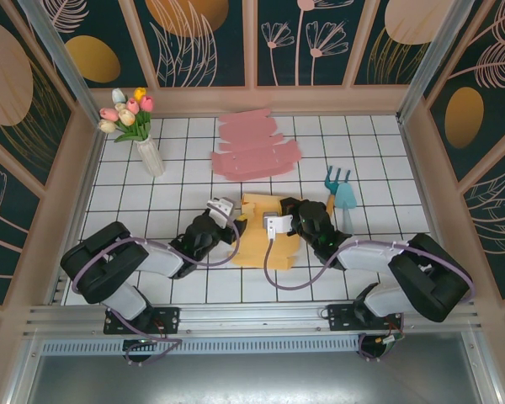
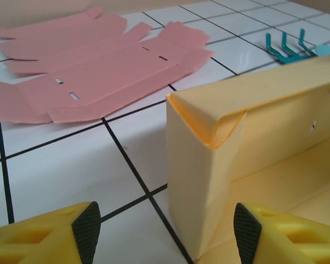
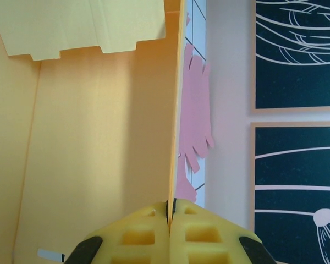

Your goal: Fold the paper box

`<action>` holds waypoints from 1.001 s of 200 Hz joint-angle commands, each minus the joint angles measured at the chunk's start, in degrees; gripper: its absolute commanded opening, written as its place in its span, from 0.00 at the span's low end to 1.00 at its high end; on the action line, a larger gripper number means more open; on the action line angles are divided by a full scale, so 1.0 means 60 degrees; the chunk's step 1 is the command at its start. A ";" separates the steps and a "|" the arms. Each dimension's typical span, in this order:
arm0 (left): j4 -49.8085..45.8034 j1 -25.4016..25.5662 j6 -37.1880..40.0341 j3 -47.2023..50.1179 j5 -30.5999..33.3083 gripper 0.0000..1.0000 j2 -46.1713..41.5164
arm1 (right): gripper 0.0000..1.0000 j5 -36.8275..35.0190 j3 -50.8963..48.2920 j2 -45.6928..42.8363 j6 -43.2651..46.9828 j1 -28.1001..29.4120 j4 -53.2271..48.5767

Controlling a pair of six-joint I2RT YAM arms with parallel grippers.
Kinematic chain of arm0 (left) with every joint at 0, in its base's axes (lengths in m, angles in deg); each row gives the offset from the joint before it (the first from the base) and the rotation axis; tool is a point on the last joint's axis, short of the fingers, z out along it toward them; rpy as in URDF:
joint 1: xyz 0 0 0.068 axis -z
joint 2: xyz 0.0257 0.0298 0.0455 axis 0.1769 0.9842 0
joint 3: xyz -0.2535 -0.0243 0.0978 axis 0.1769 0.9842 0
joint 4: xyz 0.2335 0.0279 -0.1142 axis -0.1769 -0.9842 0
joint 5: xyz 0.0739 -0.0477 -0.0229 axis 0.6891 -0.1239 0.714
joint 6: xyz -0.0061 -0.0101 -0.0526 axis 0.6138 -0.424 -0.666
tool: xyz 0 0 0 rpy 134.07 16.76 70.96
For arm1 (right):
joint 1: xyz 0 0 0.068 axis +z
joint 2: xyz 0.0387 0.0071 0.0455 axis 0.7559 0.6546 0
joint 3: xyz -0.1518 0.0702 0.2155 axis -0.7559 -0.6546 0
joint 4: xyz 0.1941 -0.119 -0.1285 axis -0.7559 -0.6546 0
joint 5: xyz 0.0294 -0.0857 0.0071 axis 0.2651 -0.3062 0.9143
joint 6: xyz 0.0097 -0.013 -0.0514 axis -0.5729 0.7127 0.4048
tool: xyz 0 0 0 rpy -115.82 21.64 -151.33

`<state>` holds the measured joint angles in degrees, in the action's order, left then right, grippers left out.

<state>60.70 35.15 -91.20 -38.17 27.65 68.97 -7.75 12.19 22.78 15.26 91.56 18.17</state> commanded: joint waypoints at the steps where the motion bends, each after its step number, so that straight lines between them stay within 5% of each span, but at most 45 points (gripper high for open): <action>1: 0.0803 -0.0232 0.1065 0.0215 -0.1845 0.69 0.0161 | 0.00 0.0536 -0.0347 0.0009 0.0103 -0.0032 -0.0905; 86: 0.3369 -0.0383 0.1972 0.0812 -0.1606 0.77 0.2081 | 0.00 0.2137 -0.0584 -0.0726 0.0485 -0.0016 -0.1333; 114: 0.4580 -0.0383 0.2186 0.1320 -0.2285 0.83 0.2239 | 0.00 0.2240 -0.0398 -0.0732 0.0928 0.0006 -0.1901; 139: 0.6102 -0.0379 0.2725 0.1681 -0.3663 0.98 0.2903 | 0.00 0.2095 -0.0267 -0.0900 0.1311 0.0025 -0.2092; 162: 0.7960 -0.0393 0.3037 0.1979 -0.3788 0.99 0.3930 | 0.00 0.2242 -0.0014 -0.1121 0.1547 0.0080 -0.2777; 200: 0.7991 -0.0387 0.3487 0.1891 -0.3469 0.99 0.3948 | 0.00 0.2318 0.0246 -0.1165 0.1752 0.0273 -0.3660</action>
<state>95.10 33.19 -74.66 -27.28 7.22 91.94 3.33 12.80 15.77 23.32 91.87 6.67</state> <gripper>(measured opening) 0.985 0.068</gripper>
